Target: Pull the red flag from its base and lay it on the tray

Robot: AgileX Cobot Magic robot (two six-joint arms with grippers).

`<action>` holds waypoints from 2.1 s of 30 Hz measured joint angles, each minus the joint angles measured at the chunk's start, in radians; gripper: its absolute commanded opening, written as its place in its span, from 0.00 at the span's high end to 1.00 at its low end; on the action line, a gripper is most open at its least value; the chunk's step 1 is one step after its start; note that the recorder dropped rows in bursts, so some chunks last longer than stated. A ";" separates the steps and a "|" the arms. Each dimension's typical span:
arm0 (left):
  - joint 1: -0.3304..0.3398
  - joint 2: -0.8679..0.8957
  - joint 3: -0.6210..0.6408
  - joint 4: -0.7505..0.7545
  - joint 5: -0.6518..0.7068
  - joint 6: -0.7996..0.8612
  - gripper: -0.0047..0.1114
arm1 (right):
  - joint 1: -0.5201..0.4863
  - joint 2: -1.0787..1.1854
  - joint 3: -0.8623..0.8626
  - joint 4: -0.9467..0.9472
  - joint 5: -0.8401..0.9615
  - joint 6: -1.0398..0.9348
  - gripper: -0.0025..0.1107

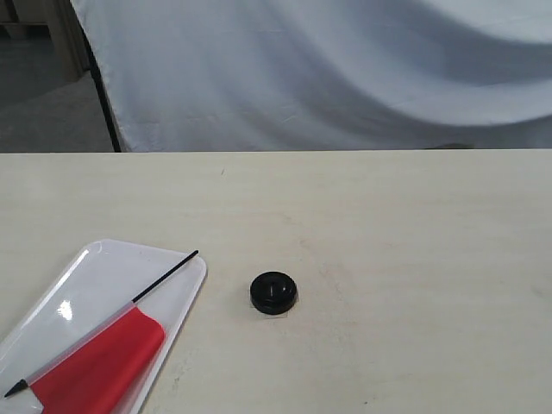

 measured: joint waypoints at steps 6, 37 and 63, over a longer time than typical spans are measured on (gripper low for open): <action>0.000 0.000 0.000 0.000 0.000 0.000 0.95 | 0.000 -0.229 0.004 0.014 0.036 0.026 0.98; 0.000 0.000 0.000 0.000 0.002 0.000 0.95 | 0.032 -0.336 0.344 0.149 0.218 0.129 0.98; 0.000 0.000 0.000 0.000 0.002 0.000 0.95 | 0.032 -0.336 0.344 0.131 0.244 0.120 0.98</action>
